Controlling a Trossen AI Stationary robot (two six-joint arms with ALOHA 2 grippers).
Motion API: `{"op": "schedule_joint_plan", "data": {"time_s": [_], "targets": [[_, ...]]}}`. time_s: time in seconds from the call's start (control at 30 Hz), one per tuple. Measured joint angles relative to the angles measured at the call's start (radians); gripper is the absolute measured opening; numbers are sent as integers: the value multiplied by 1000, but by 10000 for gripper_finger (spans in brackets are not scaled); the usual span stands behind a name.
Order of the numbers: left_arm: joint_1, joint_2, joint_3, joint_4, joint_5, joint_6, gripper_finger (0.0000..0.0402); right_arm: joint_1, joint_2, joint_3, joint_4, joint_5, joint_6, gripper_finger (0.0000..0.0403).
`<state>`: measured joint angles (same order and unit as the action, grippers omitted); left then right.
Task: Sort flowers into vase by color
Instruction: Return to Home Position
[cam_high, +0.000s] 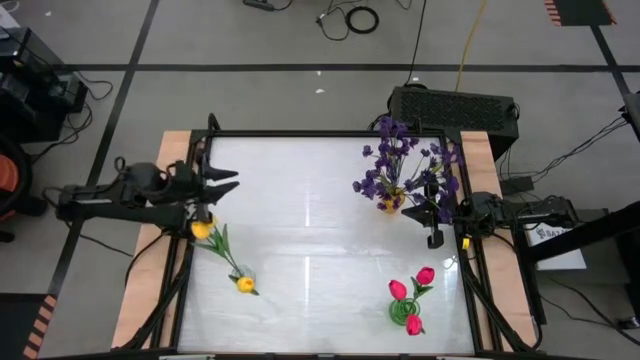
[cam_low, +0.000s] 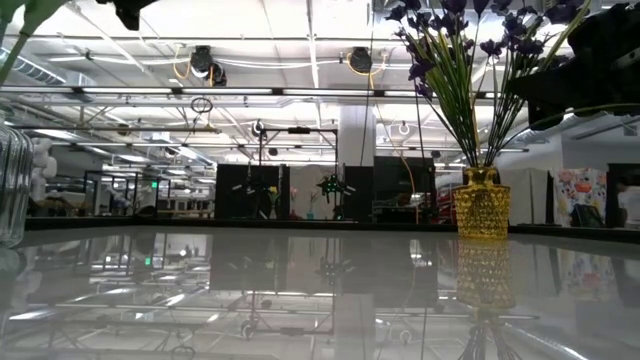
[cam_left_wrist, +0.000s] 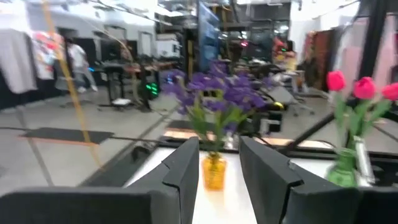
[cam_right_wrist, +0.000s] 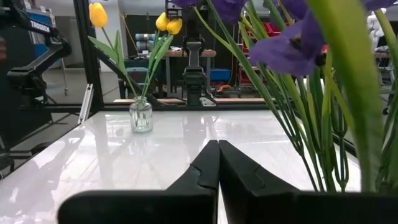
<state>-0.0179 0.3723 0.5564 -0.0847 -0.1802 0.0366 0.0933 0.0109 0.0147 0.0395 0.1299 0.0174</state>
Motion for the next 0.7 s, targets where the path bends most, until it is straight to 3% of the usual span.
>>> {"op": "schedule_joint_plan", "data": {"time_s": [0.27,0.43,0.7], "targets": [[67,-84,0,-8,-108,8,110,0,0,0,0,0,-1,0],[119,-71,0,-56,-175,-30,73,0,0,0,0,0,-1,0],[191,-80,-64,-138,-166,-51,10,0,0,0,1,1,-3,0]]}}
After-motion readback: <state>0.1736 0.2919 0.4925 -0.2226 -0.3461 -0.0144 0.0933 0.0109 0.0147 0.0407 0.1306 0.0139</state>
